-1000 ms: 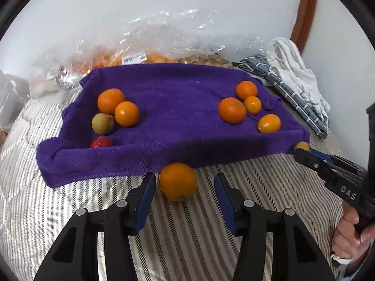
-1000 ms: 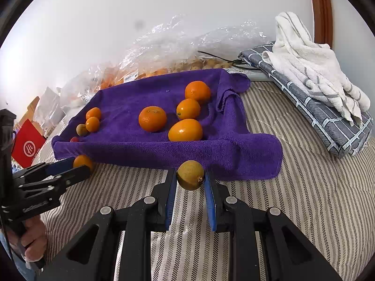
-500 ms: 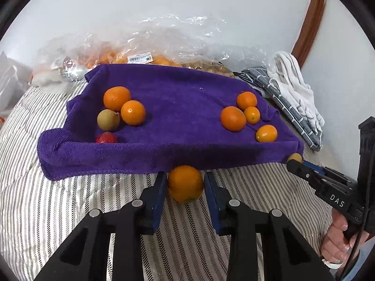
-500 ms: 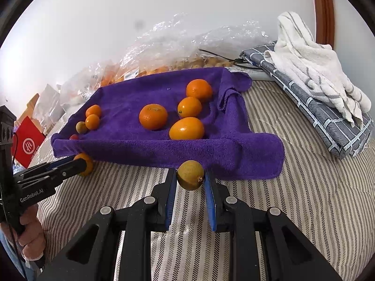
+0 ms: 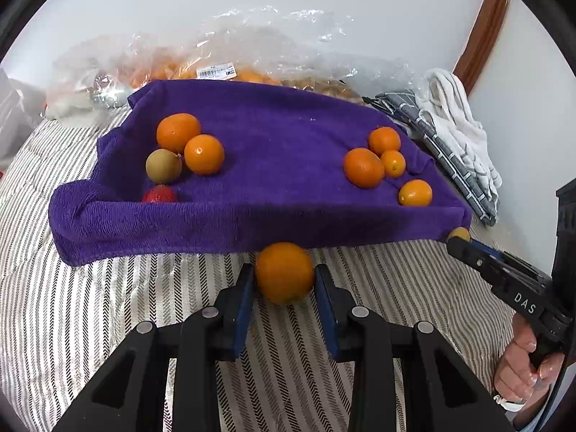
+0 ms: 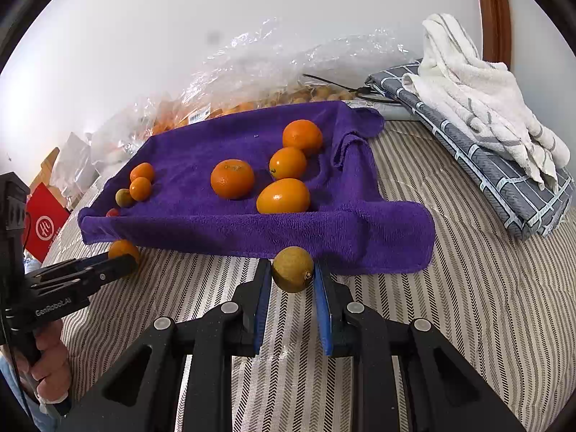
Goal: Organize fruits
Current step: 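Carry both fruits onto the purple towel and open both grippers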
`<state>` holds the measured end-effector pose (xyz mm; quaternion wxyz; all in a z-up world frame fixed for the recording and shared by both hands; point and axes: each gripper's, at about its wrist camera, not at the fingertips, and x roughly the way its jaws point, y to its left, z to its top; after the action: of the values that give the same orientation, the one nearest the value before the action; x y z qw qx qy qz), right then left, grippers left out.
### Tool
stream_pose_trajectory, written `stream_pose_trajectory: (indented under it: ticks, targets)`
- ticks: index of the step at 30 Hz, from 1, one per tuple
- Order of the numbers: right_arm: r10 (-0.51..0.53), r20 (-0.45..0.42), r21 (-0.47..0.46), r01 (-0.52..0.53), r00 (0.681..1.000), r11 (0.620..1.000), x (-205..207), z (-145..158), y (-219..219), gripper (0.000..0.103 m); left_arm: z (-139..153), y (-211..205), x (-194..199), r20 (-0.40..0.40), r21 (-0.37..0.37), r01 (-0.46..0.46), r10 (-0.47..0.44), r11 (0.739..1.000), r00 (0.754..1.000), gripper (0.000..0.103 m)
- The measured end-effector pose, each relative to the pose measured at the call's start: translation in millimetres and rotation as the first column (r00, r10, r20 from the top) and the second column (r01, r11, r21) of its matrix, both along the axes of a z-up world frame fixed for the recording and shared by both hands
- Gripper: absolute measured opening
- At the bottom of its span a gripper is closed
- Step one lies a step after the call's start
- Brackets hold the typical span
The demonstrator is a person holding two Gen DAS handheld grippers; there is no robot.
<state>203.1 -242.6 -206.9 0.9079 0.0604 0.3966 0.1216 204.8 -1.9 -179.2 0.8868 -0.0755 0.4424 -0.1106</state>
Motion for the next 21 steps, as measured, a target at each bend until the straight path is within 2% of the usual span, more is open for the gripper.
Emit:
stream_pose_trajectory:
  ticks: [8,16,21]
  targets:
    - [0.001,0.000,-0.001,-0.001,1.000,1.000,-0.5,0.1,0.8,0.024,0.3,4.6,0.2,0.004,-0.017,-0.009,0.009,1.000,1.000,0.031]
    - [0.001,0.002,-0.001,-0.001,1.000,1.000,-0.4,0.5,0.2,0.024,9.1,15.1,-7.4,0.065,-0.057,-0.043,0.047,0.997,0.997,0.031]
    - [0.000,0.008,0.002,0.000,1.000,1.000,-1.4,1.0,0.9,0.024,11.3,21.3,-8.1,0.075,-0.081,-0.068,0.074,0.994,0.994,0.031]
